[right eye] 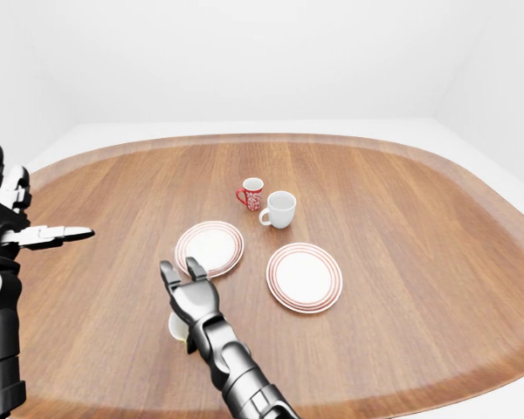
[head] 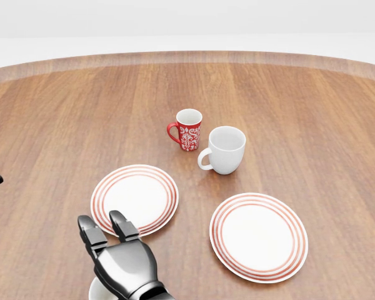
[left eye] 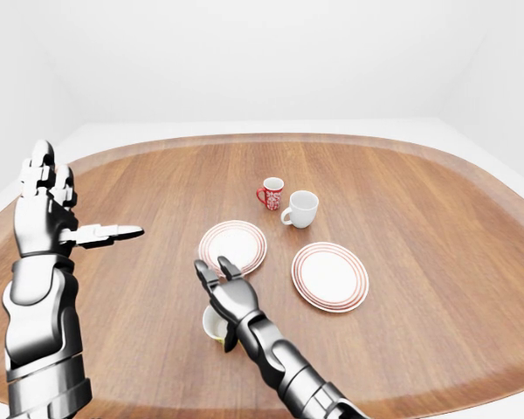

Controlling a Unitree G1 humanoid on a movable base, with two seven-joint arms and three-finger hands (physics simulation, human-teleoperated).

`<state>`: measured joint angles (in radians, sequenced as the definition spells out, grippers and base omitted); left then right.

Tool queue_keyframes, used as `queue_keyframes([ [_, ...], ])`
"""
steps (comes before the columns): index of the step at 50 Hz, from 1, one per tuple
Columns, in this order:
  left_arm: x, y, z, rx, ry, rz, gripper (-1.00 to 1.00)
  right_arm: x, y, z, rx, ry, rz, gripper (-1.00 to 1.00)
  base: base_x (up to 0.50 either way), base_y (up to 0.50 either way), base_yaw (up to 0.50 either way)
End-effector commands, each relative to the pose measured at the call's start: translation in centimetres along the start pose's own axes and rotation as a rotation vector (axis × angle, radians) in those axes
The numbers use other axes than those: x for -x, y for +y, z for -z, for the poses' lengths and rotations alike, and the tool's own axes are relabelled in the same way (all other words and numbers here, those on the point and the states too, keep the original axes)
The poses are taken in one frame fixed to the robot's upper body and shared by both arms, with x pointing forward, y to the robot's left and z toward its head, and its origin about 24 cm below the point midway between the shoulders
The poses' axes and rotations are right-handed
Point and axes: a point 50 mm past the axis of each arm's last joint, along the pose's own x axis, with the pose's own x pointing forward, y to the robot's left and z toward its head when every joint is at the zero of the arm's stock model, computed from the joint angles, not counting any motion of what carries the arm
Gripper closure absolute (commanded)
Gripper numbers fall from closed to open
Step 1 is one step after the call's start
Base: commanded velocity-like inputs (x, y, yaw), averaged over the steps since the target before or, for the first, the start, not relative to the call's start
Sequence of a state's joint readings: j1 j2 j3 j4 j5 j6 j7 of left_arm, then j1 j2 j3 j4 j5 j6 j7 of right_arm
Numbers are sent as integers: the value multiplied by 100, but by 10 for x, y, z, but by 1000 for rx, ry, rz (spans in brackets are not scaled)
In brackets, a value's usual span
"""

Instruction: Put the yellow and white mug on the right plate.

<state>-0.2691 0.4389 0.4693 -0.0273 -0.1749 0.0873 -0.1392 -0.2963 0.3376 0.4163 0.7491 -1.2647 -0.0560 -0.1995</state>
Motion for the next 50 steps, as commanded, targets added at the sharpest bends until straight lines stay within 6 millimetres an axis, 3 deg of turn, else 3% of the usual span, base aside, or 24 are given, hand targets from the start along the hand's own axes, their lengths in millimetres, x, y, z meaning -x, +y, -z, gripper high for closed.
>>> queue_keyframes([
  [1,0,-1,1,-1,4,3,-100,2,7,2,1,7,-15,-100,0,0,0],
  [50,0,-3,1,-5,2,10,-100,2,26,22,-5,72,-48,-100,0,0,0],
])
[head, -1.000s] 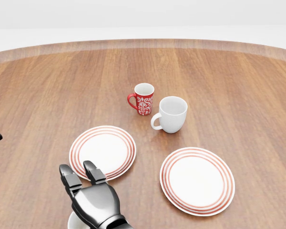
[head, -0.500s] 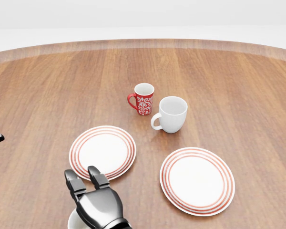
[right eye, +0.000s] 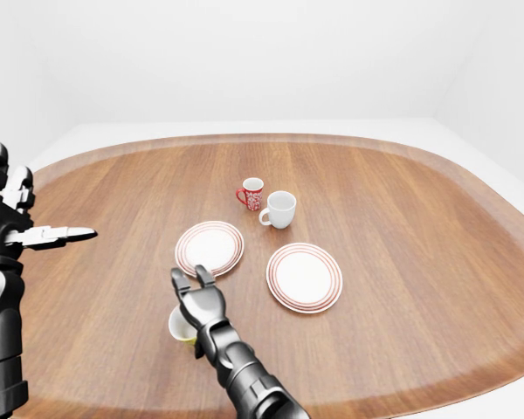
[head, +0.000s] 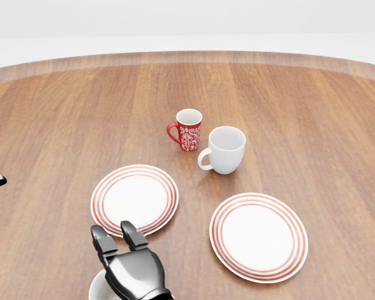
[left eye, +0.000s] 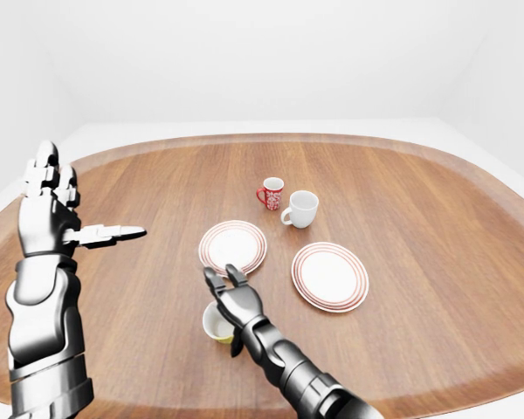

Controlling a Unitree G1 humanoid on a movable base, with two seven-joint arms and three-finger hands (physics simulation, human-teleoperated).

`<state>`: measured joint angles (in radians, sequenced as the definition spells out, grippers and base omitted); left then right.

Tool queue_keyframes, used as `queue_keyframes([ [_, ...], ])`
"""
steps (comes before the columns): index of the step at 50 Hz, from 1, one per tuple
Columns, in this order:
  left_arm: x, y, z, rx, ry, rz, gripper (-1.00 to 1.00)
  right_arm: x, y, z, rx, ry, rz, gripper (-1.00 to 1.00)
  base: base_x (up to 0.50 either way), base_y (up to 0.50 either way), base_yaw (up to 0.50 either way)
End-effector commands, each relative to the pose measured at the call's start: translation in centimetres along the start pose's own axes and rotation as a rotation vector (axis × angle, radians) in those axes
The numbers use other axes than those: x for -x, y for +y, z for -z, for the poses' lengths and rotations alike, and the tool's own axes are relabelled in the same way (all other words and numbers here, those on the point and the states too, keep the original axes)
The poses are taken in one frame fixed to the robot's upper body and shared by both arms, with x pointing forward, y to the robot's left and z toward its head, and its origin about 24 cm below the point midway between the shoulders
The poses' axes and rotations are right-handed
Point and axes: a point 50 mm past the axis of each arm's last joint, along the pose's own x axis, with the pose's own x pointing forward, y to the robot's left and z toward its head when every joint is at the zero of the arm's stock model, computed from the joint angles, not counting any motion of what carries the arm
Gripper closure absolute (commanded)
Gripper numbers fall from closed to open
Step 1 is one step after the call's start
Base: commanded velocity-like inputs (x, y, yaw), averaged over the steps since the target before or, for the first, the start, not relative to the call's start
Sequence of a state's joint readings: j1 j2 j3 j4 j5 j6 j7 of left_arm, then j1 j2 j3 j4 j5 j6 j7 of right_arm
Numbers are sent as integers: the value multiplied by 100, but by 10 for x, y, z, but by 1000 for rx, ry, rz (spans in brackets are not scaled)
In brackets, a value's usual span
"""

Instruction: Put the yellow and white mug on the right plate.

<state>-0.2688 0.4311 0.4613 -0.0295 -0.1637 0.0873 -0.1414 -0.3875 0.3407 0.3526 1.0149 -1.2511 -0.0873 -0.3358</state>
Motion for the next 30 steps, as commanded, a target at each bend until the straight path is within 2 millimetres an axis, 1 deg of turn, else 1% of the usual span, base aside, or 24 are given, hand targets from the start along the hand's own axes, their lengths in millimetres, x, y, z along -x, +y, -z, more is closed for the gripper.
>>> queue_keyframes([
  [1,0,0,0,-1,0,0,-100,0,3,4,-1,16,-7,-100,0,0,0],
  [11,0,0,-1,-1,-5,1,-100,0,5,5,1,23,-9,-100,0,0,0],
  [12,1,0,-1,-1,-5,1,-100,1,5,5,2,23,-11,-97,0,0,0],
  [13,1,0,-1,-2,-6,2,-100,1,6,5,1,23,-11,-4,0,0,0],
  [14,1,0,-1,-2,-6,2,-100,1,6,5,2,23,-13,100,0,0,0],
  [30,0,-1,-1,-2,-3,2,-100,1,2,3,3,12,-5,100,0,0,0],
])
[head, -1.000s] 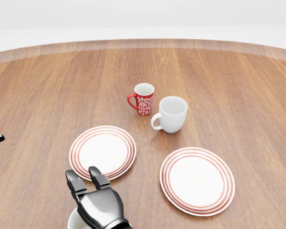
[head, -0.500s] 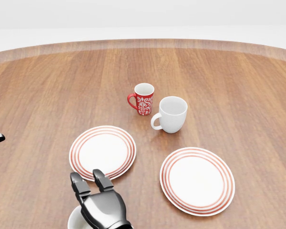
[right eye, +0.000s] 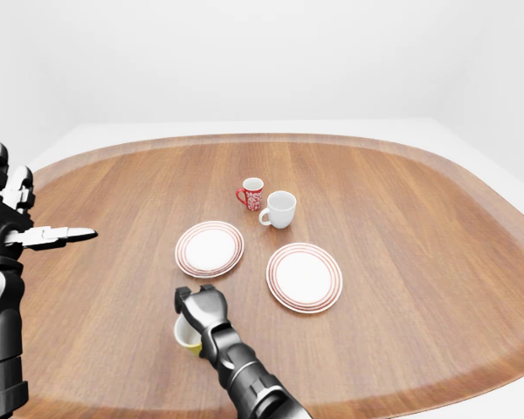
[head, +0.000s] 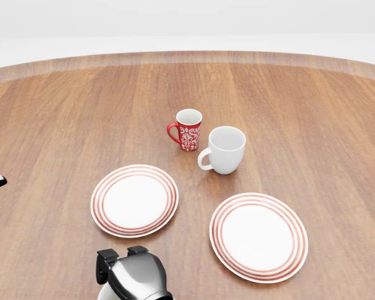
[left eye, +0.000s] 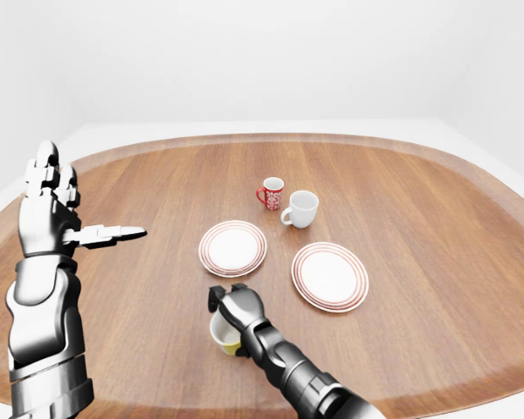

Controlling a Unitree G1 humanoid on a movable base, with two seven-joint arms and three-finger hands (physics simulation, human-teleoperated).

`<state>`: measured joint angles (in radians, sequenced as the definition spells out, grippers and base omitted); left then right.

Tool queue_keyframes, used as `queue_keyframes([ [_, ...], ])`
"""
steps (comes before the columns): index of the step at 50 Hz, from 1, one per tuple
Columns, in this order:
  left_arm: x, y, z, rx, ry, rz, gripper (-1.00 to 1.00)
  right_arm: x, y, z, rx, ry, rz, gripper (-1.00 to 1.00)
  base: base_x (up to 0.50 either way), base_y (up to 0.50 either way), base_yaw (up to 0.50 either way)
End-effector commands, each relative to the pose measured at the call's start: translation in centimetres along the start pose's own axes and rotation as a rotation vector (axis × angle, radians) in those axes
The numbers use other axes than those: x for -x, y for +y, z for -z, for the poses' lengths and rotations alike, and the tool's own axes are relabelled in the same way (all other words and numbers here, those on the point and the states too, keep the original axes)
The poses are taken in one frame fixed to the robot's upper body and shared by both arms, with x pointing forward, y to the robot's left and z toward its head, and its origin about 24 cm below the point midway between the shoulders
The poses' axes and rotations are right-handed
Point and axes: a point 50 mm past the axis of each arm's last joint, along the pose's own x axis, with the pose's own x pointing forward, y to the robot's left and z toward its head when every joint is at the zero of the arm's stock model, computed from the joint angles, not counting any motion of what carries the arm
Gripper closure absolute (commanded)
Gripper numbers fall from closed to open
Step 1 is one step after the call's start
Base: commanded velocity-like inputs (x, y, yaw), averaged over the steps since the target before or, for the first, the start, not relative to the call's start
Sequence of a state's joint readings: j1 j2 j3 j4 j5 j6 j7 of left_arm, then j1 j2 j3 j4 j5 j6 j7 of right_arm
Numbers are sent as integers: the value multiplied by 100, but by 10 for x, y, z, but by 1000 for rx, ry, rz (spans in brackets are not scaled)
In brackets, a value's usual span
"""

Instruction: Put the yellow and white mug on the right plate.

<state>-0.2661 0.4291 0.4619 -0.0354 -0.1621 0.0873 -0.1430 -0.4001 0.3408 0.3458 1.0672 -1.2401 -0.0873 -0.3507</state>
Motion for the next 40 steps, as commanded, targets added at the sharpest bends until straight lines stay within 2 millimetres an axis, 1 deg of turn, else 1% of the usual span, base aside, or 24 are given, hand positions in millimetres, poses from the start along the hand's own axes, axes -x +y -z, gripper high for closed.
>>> queue_keyframes([
  [1,0,0,0,0,-2,1,-100,-1,-5,-1,9,-8,20,100,0,0,0],
  [7,-1,0,0,1,0,-1,-100,-3,-8,3,9,-1,24,100,0,0,0],
  [11,-1,1,-1,1,-2,-3,-100,-5,-16,8,9,10,37,100,0,0,0],
  [14,-1,1,1,1,3,-2,-100,-9,-27,14,-3,25,52,100,0,0,0],
  [18,-1,1,1,1,4,-5,-100,-11,-36,20,-15,42,59,100,0,0,0],
  [26,-1,1,0,0,1,-4,-100,-12,-61,32,-30,75,86,100,0,0,0],
  [30,-1,1,1,0,3,-4,-100,-11,-68,37,-36,87,98,100,0,0,0],
  [38,0,-1,1,-2,5,1,-100,-14,-92,58,-50,138,143,100,0,0,0],
  [40,0,0,1,-2,6,1,-100,-15,-95,62,-50,144,151,100,0,0,0],
])
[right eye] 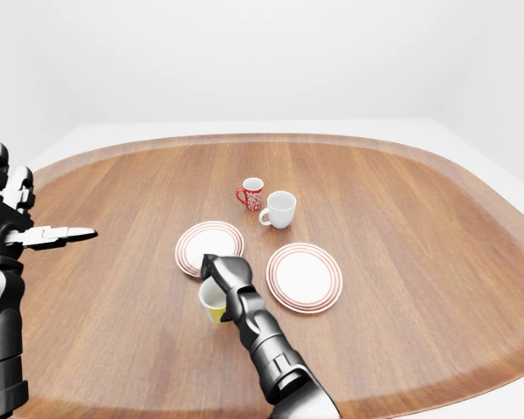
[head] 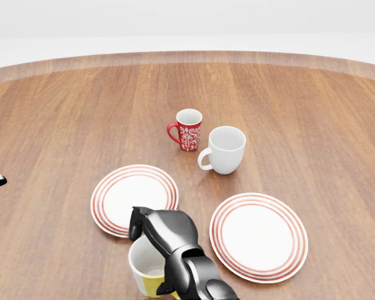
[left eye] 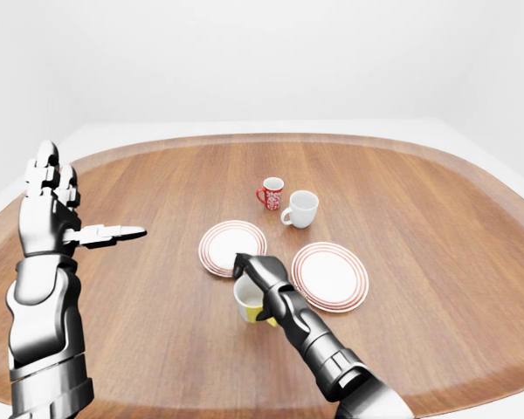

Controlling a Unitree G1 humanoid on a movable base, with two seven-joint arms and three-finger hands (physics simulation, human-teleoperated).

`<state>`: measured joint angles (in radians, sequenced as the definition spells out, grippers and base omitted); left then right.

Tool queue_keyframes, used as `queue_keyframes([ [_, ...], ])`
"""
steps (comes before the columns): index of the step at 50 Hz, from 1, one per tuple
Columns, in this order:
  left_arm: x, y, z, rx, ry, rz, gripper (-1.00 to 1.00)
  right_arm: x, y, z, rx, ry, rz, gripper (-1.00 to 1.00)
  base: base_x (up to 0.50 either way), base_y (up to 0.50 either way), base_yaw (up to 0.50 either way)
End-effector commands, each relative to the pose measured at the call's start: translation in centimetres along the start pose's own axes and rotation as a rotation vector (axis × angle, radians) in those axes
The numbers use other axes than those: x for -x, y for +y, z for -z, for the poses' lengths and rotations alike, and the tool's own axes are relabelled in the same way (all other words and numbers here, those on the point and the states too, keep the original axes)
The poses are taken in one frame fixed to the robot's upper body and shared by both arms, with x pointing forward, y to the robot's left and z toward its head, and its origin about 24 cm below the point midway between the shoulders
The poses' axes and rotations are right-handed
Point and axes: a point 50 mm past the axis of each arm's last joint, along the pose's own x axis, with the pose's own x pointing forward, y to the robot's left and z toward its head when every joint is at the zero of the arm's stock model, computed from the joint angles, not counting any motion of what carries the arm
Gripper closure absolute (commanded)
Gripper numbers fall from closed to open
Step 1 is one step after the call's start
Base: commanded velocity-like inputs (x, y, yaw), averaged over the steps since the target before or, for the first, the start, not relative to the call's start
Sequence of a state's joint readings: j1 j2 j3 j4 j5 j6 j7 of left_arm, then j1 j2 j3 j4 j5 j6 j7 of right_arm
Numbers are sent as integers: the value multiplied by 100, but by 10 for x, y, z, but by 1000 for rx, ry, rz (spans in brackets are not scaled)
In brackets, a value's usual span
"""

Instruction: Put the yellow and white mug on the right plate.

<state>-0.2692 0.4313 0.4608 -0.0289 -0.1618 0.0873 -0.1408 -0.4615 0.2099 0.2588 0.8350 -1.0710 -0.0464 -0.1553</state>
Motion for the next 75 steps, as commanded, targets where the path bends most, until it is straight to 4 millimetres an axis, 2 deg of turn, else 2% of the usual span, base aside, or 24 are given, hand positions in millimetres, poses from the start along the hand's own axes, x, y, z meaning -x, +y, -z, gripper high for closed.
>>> queue_keyframes([
  [1,0,0,1,-2,4,2,-100,-9,-33,21,36,47,67,100,0,0,0],
  [20,1,-2,3,-2,13,5,-100,-14,-77,59,15,147,145,100,0,0,0],
  [29,1,-2,1,-5,2,8,-100,-12,-89,79,8,195,179,100,0,0,0],
  [42,1,-1,4,-3,18,4,-100,-10,-106,94,-5,237,213,100,0,0,0],
  [46,2,-2,4,-4,16,5,-100,-7,-117,107,-19,275,238,100,0,0,0],
  [62,1,-3,5,-5,19,8,-100,2,-138,133,-43,361,292,100,0,0,0],
  [75,2,-5,6,-7,23,14,-100,13,-144,154,-36,450,328,100,0,0,0],
])
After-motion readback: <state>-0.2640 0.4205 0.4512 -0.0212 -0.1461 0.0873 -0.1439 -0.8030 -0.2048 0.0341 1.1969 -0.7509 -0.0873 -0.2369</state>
